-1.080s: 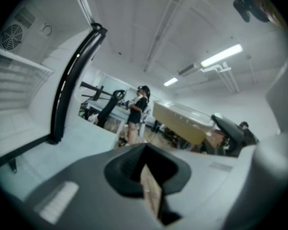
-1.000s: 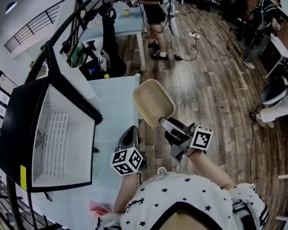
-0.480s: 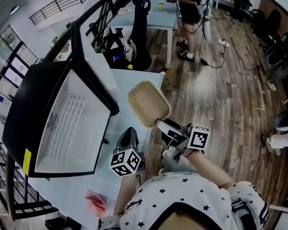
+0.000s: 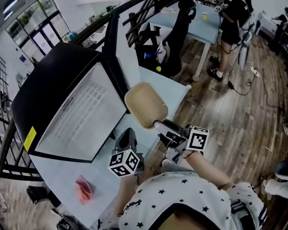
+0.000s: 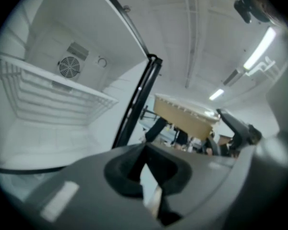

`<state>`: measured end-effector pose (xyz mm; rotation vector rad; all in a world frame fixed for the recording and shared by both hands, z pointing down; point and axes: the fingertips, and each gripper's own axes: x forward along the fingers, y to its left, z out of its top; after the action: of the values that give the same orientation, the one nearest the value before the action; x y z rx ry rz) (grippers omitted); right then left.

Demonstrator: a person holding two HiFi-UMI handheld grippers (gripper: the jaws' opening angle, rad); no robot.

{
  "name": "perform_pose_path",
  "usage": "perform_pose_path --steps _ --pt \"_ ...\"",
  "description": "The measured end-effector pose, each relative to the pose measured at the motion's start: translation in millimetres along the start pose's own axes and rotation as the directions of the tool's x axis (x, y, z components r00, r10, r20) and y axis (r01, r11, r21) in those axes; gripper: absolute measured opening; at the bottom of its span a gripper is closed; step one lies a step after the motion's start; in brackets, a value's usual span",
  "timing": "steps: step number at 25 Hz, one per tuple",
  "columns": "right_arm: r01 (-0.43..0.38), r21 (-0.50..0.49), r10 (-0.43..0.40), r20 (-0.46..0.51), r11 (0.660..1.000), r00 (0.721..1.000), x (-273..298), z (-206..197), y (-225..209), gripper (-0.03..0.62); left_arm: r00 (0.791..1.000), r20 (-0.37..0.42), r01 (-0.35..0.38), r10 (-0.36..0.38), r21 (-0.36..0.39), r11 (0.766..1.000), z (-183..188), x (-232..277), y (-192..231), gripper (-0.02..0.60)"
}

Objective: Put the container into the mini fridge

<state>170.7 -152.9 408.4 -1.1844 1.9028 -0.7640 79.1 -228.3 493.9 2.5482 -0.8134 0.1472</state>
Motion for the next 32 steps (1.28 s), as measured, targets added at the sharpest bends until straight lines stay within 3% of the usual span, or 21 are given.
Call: perform_pose_path --steps 6,11,21,32 --pt "-0.083 0.061 0.090 -0.118 0.995 0.989 24.7 -7.5 -0.4 0.227 0.989 0.047 -0.138 0.139 -0.032 0.990 8.2 -12.8 16.7 0.005" --pt "-0.135 0.118 0.156 -0.195 0.984 0.968 46.4 -22.5 -1.1 0.227 0.963 0.093 -0.247 0.252 -0.059 0.967 14.8 -34.5 35.7 0.005" --pt "-0.253 0.219 0.315 -0.326 0.943 0.892 92.7 -61.2 10.1 0.227 0.867 0.178 -0.449 0.465 -0.126 0.885 22.1 -89.3 75.6 0.005" --pt "-0.308 0.317 0.425 -0.428 0.897 0.798 129.9 -99.2 15.1 0.227 0.750 0.205 -0.592 0.628 -0.214 0.777 8.0 -133.1 100.9 0.005"
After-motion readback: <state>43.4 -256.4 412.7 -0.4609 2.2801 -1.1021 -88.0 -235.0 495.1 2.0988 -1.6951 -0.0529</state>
